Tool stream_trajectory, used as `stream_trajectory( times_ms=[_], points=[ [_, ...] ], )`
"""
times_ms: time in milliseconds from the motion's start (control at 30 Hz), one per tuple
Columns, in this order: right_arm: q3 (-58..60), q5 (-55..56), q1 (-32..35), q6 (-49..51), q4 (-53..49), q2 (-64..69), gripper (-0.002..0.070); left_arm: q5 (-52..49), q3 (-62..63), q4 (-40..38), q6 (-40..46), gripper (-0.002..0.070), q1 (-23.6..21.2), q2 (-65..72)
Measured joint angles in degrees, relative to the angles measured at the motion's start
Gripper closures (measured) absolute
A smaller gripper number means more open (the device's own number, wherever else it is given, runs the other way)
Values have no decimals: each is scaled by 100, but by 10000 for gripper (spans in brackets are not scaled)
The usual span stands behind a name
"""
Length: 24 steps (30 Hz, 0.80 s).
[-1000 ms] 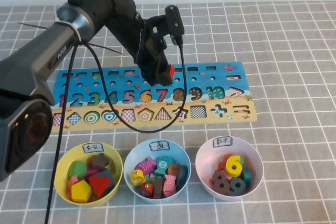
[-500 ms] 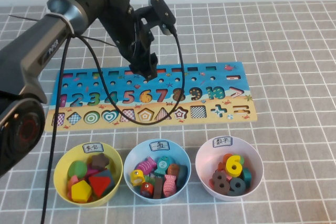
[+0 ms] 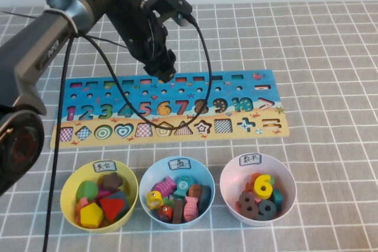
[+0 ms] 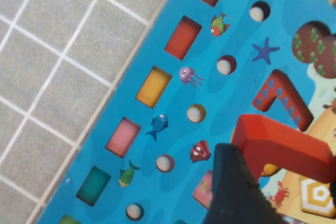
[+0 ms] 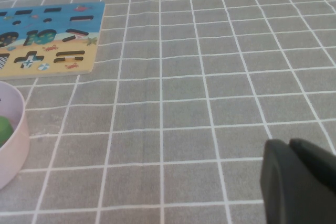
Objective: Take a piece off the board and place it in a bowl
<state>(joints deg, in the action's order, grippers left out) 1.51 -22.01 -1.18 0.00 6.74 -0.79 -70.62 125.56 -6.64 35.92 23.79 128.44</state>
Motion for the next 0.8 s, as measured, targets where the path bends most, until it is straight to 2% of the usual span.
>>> stream_trajectory(
  times_ms=[267,467,800],
  points=[
    [0,0,0,0,0,0,694,-33,-188,122,-611,357,129,-721],
    [0,0,0,0,0,0,694,48,-1281,122,-965,357,401,-1865],
    [0,0,0,0,0,0,694,2074,-4266,73,-1371,357,505,-3919]
  ],
)
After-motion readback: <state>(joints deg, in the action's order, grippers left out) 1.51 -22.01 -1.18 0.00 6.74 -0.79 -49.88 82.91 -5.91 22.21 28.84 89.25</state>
